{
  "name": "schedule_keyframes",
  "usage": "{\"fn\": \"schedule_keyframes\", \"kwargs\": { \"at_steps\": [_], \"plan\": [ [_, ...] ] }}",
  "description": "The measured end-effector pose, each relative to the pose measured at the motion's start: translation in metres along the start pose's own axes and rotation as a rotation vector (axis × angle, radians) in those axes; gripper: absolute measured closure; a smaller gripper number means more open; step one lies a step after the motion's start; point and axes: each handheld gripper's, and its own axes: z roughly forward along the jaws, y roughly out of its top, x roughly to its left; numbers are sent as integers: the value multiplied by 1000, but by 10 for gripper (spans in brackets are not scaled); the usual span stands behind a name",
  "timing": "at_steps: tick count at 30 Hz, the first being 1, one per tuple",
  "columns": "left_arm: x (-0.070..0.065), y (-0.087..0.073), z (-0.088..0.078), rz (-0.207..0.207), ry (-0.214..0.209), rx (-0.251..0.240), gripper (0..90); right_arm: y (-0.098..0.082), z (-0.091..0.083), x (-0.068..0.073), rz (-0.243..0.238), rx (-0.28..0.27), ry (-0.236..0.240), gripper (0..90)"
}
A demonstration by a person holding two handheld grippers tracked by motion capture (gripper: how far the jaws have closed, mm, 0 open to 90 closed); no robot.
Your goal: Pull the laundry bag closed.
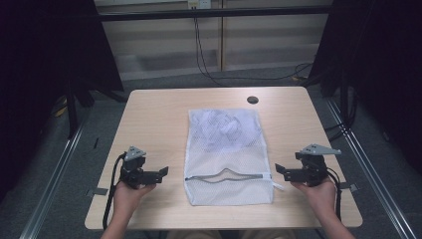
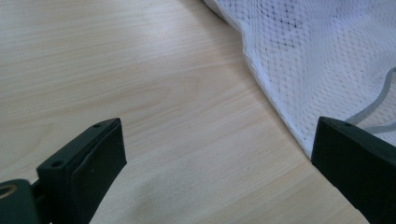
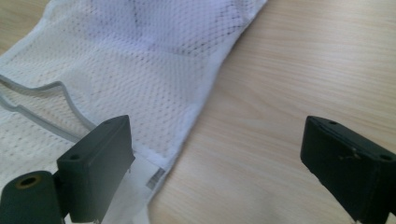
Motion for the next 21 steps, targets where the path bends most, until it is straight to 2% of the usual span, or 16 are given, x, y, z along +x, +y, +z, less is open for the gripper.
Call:
{"fn": "schedule_keyframes", "kwargs": {
  "at_steps": [2, 3, 4, 6, 9, 11, 14, 17, 21],
  "plan": [
    [0, 0, 0, 7, -2, 6, 32, 2, 1, 3, -3, 7, 5, 93],
    [0, 0, 1, -3, -19, 8, 33, 5, 2, 9, -8, 17, 19, 100],
    [0, 0, 1, -3, -19, 8, 34, 5, 2, 9, -8, 17, 19, 100],
    [1, -1, 3, 4, -33, 21, 39, 12, 6, 16, -10, 45, 57, 101],
    [2, -2, 4, -10, -40, 31, 39, 17, 12, 26, -39, 74, 70, 115],
    [3, -2, 2, -3, -37, 33, 40, 21, 15, 33, -35, 77, 90, 121],
    [3, -2, 1, -15, -36, 20, 47, 30, 20, 45, -37, 73, 117, 124],
    [5, -2, 0, -14, -38, 30, 47, 38, 26, 56, -14, 72, 158, 131],
    [4, -2, -2, -15, -46, 26, 49, 46, 36, 68, 7, 95, 186, 141]
  ]
}}
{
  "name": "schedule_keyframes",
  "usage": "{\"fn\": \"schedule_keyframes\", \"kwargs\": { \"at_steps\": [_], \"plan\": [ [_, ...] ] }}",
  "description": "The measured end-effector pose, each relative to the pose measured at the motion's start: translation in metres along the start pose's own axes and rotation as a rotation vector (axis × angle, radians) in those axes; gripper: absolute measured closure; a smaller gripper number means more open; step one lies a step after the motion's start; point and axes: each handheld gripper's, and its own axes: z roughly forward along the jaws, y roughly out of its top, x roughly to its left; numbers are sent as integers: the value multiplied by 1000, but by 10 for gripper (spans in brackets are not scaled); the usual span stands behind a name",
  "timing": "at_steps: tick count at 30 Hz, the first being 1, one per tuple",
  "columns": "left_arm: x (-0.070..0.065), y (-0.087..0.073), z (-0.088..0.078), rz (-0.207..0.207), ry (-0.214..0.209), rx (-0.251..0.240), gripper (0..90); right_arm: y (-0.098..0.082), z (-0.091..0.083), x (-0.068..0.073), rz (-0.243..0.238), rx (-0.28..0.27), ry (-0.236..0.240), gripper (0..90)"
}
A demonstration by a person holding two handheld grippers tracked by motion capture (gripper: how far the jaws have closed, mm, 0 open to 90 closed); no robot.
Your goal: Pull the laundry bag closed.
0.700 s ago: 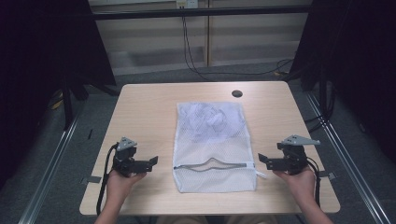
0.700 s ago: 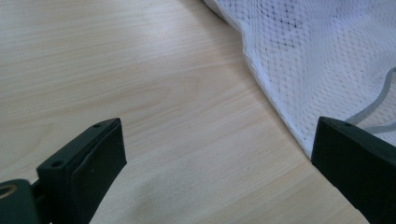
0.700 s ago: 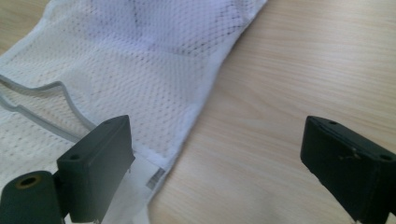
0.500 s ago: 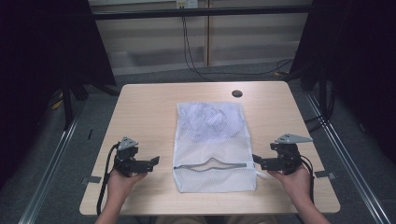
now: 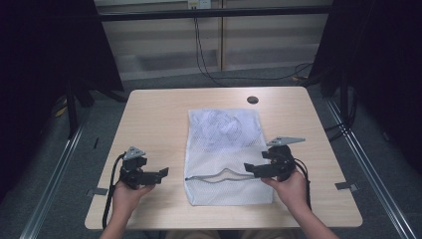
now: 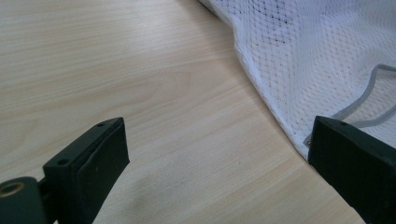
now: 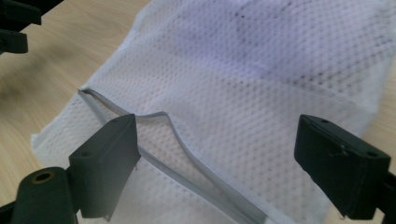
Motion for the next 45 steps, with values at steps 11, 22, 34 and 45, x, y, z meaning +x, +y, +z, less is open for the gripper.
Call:
{"fn": "schedule_keyframes", "kwargs": {
  "at_steps": [11, 22, 34, 45],
  "plan": [
    [1, 1, -3, -6, -16, 7, 59, 14, 22, 18, 16, 41, 15, 145],
    [0, 1, -5, 1, -22, 13, 64, 25, 38, 36, 19, 59, 40, 167],
    [-1, 1, -4, 19, -29, 35, 66, 33, 54, 51, 19, 104, 106, 239],
    [-2, 1, -3, 15, -32, 39, 67, 37, 64, 61, 14, 120, 147, 292]
  ]
}}
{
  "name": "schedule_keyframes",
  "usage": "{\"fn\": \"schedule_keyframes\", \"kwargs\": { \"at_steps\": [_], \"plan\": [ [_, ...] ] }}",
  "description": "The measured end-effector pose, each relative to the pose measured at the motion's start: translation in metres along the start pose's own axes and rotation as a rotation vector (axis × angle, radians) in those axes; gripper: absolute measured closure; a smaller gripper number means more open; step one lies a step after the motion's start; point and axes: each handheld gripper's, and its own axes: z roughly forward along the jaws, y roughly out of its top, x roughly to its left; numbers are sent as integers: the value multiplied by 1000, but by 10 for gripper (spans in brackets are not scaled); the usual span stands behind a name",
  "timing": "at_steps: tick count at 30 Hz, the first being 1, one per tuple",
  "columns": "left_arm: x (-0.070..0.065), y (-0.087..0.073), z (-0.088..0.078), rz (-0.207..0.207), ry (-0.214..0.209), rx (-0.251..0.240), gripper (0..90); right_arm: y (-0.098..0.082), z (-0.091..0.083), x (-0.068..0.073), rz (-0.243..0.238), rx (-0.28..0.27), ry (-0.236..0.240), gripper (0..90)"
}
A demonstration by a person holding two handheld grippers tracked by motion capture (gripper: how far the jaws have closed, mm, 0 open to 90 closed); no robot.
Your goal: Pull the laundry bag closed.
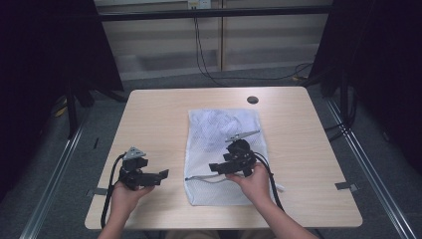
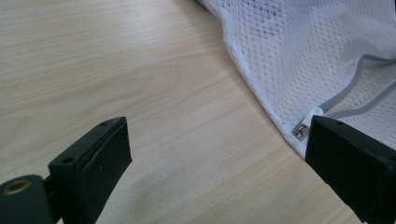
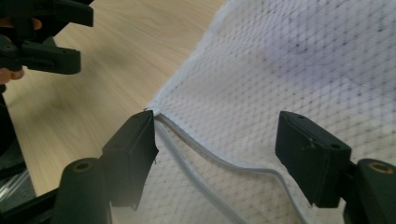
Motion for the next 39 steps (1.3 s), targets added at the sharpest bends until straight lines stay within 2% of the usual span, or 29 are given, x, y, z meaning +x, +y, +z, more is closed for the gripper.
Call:
{"fn": "schedule_keyframes", "kwargs": {
  "at_steps": [6, 7, 10, 11, 12, 18, 26, 39],
  "plan": [
    [0, 0, 0, 1, 1, 2, 67, 3, 4, 0, 34, 3, 16, 307],
    [-1, 0, 0, 0, 3, 1, 67, 4, 6, 1, 52, 4, 26, 324],
    [-1, 0, 0, -1, 3, 1, 68, 5, 8, 3, 63, 0, 44, 367],
    [-1, 0, 0, -1, 0, 1, 68, 6, 10, 5, 71, -1, 66, 439],
    [-1, 0, 0, 0, 0, 2, 68, 7, 11, 5, 72, 3, 78, 451],
    [-1, 0, 0, -1, -1, 0, 68, 8, 21, 10, 89, 33, 107, 455],
    [0, 0, 0, -6, -1, 3, 69, 8, 32, 13, 96, 55, 120, 484],
    [0, 1, 0, -7, 0, 2, 71, 7, 49, 16, 147, 79, 150, 515]
  ]
}}
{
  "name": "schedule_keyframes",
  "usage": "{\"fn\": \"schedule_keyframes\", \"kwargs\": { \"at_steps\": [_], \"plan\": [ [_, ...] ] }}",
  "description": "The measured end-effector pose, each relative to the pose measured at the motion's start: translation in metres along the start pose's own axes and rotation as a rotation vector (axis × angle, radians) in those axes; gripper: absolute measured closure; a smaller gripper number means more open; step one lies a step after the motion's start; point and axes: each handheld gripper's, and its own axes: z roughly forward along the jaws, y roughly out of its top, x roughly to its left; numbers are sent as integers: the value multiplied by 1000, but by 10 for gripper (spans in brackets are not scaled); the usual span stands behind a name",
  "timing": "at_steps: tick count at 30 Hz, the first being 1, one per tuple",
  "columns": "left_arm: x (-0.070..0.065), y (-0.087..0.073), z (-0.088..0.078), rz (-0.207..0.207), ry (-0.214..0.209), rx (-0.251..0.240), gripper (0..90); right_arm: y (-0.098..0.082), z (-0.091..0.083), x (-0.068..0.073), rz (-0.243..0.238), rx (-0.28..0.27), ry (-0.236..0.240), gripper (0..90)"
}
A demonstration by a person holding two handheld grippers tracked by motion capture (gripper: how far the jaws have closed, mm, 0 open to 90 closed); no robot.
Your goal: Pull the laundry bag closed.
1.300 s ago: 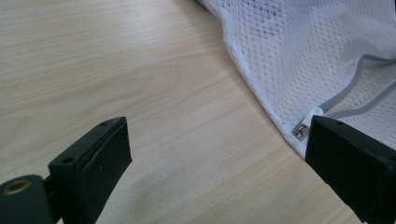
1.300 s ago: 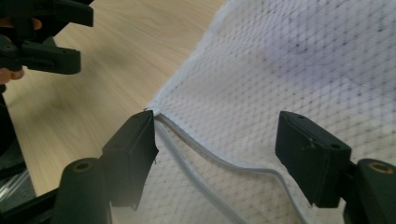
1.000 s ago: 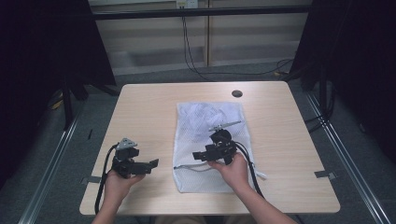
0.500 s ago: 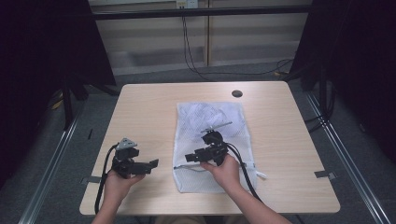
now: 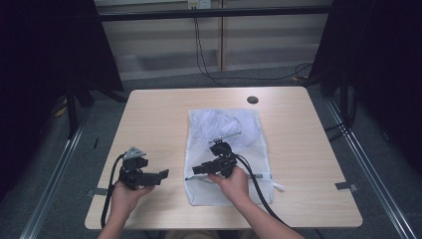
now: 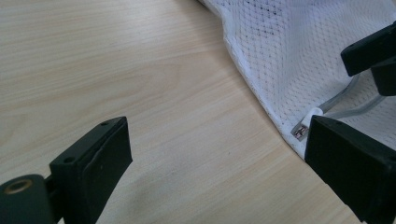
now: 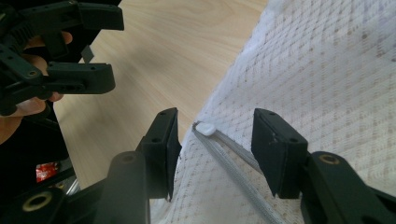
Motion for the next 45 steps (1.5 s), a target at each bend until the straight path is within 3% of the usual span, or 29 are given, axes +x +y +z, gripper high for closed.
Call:
{"fn": "schedule_keyframes", "kwargs": {
  "at_steps": [4, 12, 24, 34, 45],
  "plan": [
    [0, 0, 1, 5, -1, 8, 71, 0, 4, -2, 25, 7, 11, 530],
    [-1, 0, 1, -14, -17, -7, 71, 0, 11, -2, 30, 36, 20, 610],
    [0, 0, 1, -19, -20, -1, 71, 1, 22, -3, 60, 63, 25, 639],
    [-1, 0, 2, -19, -18, 3, 70, 1, 34, 2, 58, 88, 49, 676],
    [-2, 0, 2, -21, -20, 7, 71, 5, 39, 6, 53, 107, 58, 780]
  ]
}}
